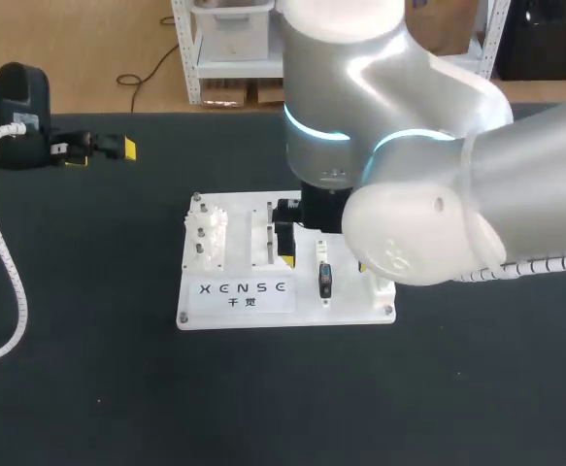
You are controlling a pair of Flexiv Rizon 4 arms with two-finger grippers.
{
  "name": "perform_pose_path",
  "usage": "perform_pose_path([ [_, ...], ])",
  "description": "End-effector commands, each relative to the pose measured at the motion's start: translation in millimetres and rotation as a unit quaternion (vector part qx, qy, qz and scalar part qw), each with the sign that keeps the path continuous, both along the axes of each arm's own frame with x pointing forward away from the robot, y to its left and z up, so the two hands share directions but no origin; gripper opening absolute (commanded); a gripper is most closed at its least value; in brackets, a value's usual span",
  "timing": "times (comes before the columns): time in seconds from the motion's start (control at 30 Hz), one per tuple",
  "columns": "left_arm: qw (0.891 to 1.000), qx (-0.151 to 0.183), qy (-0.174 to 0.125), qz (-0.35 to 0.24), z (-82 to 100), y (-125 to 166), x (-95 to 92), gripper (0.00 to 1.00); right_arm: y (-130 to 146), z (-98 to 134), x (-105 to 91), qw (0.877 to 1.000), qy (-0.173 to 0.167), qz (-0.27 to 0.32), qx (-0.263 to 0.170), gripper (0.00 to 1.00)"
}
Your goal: Insert the USB connector, Ethernet cable, and multi-pin plug into their matching sockets one by one.
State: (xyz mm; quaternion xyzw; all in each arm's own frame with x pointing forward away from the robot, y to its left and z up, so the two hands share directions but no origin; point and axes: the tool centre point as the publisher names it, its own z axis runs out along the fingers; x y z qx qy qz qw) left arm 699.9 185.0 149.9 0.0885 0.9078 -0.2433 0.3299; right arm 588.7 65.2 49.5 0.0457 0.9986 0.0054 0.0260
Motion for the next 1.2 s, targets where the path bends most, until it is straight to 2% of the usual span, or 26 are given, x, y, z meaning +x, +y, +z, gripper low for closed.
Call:
perform_pose_path([
  [0.03, 1.0, 0.0, 0.0, 0.0, 0.0, 0.0, 0.0, 1.0, 3.0, -6.7, 3.3, 1.0, 0.009, -0.001, 0.002, 1.0],
  [0.6, 1.0, 0.0, 0.0, 0.0, 0.0, 0.0, 0.0, 1.0, 3.7, -28.8, 5.4, 0.999, 0.031, -0.004, 0.008, 1.0],
  [1.2, 1.0, 0.0, 0.0, 0.0, 0.0, 0.0, 0.0, 1.0, 2.5, -30.0, 5.5, 0.999, 0.034, -0.001, 0.011, 1.0],
])
